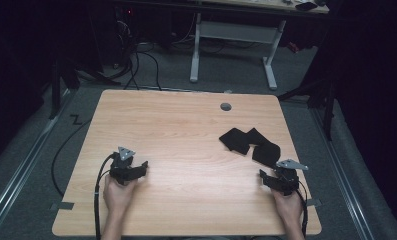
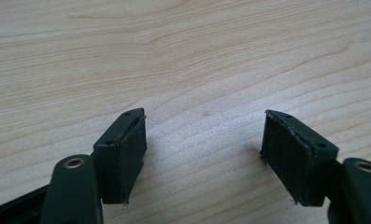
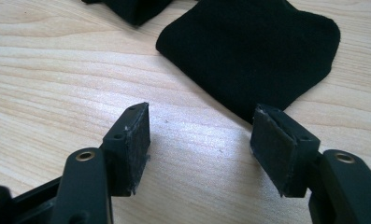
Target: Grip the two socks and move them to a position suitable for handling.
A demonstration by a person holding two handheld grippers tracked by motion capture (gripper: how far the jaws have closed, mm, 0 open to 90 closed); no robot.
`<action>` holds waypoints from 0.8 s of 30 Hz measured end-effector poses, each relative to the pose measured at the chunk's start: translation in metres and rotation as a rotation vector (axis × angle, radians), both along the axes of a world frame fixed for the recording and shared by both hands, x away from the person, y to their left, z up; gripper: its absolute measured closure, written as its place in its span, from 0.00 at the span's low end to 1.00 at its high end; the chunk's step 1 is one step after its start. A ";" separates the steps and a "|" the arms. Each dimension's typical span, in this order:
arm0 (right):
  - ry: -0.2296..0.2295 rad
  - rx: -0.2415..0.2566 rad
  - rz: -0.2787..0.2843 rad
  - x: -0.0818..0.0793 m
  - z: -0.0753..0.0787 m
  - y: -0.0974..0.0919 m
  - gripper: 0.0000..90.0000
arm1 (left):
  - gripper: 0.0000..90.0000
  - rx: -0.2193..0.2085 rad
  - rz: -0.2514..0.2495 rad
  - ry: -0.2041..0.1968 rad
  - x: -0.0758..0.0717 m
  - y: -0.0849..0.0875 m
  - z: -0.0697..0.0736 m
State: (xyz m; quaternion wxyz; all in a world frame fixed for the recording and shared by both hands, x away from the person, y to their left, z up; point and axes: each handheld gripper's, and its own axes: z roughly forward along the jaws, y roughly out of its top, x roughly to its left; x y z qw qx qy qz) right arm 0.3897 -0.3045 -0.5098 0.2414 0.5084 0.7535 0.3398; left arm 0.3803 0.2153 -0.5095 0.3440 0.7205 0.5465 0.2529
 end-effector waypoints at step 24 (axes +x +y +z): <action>0.002 0.000 -0.003 0.001 0.000 0.001 0.42 | 0.35 -0.033 0.005 0.001 0.001 0.004 0.000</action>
